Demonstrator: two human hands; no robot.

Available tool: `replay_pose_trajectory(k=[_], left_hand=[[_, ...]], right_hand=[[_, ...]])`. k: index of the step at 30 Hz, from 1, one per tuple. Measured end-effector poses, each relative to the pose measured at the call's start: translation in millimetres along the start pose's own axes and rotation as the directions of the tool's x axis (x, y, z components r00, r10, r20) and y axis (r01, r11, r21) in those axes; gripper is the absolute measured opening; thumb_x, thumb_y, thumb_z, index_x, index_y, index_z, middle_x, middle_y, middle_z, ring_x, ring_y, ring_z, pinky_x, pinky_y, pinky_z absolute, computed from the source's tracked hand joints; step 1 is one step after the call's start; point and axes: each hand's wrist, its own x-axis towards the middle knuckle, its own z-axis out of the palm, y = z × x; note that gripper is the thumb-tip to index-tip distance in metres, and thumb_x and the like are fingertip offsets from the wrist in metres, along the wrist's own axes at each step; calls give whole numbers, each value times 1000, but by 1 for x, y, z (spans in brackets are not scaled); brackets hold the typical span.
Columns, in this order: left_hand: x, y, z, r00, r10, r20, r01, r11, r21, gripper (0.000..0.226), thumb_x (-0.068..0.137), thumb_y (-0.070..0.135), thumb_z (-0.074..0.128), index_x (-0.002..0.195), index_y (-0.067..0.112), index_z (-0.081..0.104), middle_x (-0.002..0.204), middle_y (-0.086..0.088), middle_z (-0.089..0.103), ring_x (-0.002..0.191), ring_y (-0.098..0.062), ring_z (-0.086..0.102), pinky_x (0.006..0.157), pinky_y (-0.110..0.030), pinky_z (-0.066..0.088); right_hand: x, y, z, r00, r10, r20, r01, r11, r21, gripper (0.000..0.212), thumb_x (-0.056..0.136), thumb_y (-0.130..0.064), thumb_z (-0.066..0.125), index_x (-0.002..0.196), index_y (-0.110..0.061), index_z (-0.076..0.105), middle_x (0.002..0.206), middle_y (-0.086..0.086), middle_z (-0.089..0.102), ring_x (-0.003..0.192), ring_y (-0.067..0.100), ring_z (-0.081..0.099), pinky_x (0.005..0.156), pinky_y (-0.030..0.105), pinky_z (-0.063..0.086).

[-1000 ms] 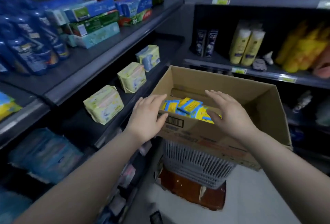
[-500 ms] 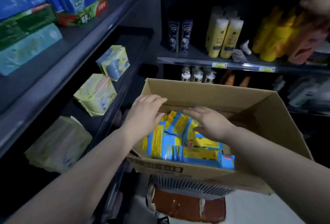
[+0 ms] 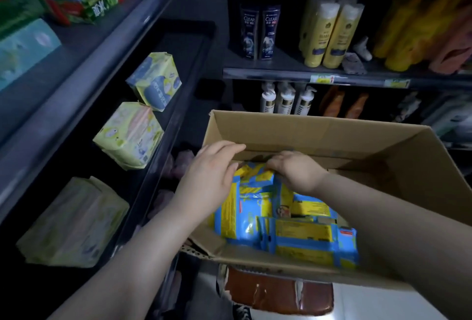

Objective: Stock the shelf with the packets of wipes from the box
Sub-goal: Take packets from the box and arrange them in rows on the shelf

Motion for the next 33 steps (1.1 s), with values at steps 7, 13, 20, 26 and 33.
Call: replay_pose_trajectory(k=[7,13,20,26,33], left_hand=[[27,15,-5,963,-167,213,212,955,-208,47,92,22,59,136,26,46,133,5,53,110,-8,55,94,-15,35],[40,15,16,928,-150,342,260,917,-303,18,84,25,70,99,21,63,95,6,69,91,-11,65,82,-36,52],[43,11,13,961,-261,-94,239,951,-196,19,89,29,60,94,14,50,82,-4,63,76,-32,57,70,-43,47],[42,7,15,962,-238,-135,206,955,-214,19,89,28,60,93,13,50,79,-3,62,73,-30,56,67,-42,47],[43,5,16,962,-232,-147,200,958,-205,19,89,28,60,92,13,49,77,-2,60,71,-30,56,64,-41,46]], right_hand=[[-42,-15,-68,961,275,-20,-159,613,774,14,93,-9,56,101,-19,61,81,-6,73,74,6,66,66,26,52],[-52,-31,-69,956,293,-1,-145,474,869,13,94,-3,52,103,-6,61,61,-14,65,51,-4,55,54,12,43],[-39,-1,-18,909,412,65,-412,860,301,53,86,-29,64,134,-18,46,129,4,55,117,23,51,94,33,43],[-16,-1,18,868,358,345,-385,923,13,81,84,-48,62,149,-24,21,148,8,37,133,30,35,103,38,37],[4,6,11,790,533,304,-594,789,159,51,74,-43,75,113,-13,62,99,6,61,93,26,58,70,29,43]])
